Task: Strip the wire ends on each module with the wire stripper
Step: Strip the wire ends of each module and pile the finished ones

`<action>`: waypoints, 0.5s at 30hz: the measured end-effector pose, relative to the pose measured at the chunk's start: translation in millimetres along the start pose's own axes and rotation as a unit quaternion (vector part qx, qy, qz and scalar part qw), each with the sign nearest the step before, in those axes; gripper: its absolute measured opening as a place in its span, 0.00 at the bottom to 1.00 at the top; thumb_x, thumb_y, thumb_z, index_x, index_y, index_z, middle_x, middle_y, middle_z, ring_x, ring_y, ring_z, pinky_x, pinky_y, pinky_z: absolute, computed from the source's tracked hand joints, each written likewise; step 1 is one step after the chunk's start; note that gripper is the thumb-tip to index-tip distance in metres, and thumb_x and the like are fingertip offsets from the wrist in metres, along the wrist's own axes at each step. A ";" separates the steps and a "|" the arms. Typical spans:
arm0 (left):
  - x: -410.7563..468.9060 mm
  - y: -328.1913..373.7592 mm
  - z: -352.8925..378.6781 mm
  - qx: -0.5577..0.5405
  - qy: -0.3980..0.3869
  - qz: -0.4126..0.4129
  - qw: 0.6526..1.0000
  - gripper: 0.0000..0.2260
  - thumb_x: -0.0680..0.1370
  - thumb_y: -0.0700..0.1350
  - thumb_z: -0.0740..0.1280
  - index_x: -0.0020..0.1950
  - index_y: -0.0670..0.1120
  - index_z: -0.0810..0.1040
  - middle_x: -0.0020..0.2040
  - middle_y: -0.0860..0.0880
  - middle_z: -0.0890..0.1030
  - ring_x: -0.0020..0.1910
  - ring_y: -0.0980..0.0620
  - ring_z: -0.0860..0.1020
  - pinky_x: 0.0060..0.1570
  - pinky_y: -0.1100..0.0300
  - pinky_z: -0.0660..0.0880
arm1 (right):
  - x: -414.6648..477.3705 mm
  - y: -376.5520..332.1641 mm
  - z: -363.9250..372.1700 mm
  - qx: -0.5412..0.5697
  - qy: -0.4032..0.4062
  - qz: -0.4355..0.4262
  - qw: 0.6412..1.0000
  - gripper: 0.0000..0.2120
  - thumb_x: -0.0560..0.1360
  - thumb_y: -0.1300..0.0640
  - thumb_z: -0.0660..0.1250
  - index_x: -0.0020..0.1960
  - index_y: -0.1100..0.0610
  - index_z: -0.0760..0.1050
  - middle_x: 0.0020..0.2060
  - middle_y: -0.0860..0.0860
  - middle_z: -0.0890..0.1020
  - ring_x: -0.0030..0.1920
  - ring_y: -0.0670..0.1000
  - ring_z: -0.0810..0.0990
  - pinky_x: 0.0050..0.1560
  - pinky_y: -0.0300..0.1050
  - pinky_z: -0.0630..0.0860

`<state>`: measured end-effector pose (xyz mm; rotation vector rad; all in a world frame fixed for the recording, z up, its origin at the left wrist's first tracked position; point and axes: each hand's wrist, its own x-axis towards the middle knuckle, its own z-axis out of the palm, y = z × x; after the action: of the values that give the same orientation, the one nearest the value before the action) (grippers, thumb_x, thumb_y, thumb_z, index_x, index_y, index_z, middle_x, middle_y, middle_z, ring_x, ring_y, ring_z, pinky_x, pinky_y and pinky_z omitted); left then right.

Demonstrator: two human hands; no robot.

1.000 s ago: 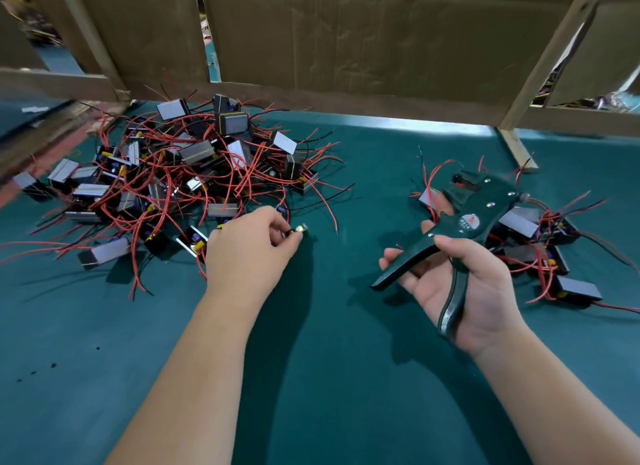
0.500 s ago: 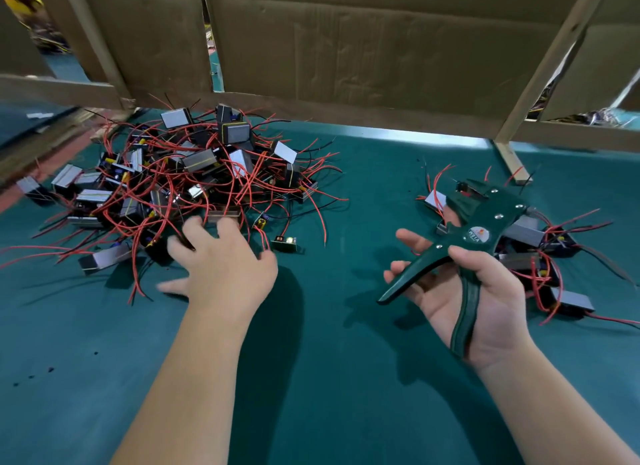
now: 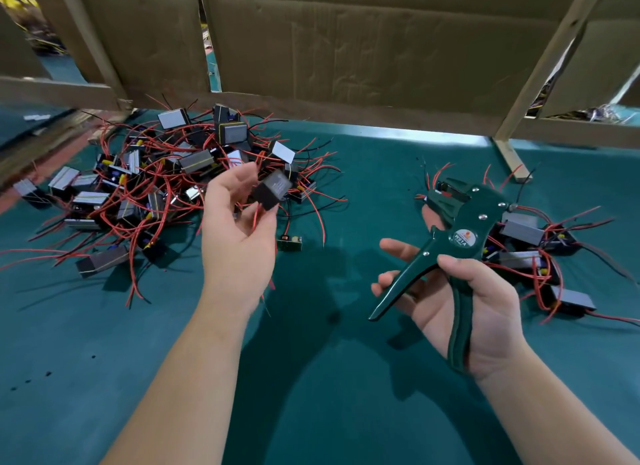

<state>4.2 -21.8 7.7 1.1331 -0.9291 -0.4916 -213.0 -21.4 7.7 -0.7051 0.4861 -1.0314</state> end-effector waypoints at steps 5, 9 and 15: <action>-10.1 -1.2 11.4 -0.104 -0.117 -0.043 0.987 0.20 0.72 0.22 0.62 0.51 0.47 0.76 0.52 0.50 0.81 0.54 0.54 0.79 0.55 0.63 0.73 | -3.7 -3.7 -0.5 0.046 -0.084 0.082 0.992 0.35 0.60 0.55 0.76 0.66 0.59 0.74 0.63 0.63 0.76 0.39 0.61 0.81 0.44 0.57 0.78; -25.6 1.9 17.0 0.001 -0.239 0.034 0.970 0.22 0.69 0.21 0.59 0.44 0.47 0.79 0.51 0.50 0.81 0.53 0.56 0.80 0.52 0.66 0.73 | -7.4 -6.9 1.9 0.049 -0.149 0.108 0.982 0.35 0.62 0.52 0.75 0.68 0.59 0.72 0.64 0.60 0.74 0.39 0.60 0.80 0.46 0.57 0.77; -38.6 10.0 20.1 0.112 -0.328 0.092 0.934 0.18 0.61 0.29 0.58 0.36 0.45 0.83 0.46 0.53 0.82 0.51 0.59 0.79 0.55 0.69 0.70 | -7.1 -7.7 2.6 0.027 -0.123 0.106 0.986 0.40 0.59 0.51 0.77 0.68 0.61 0.71 0.57 0.60 0.79 0.38 0.60 0.81 0.44 0.58 0.79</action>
<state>-34.7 -0.1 5.0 1.0825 -1.6938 -0.6352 -219.1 -16.8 15.4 -0.7053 0.3095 -0.7426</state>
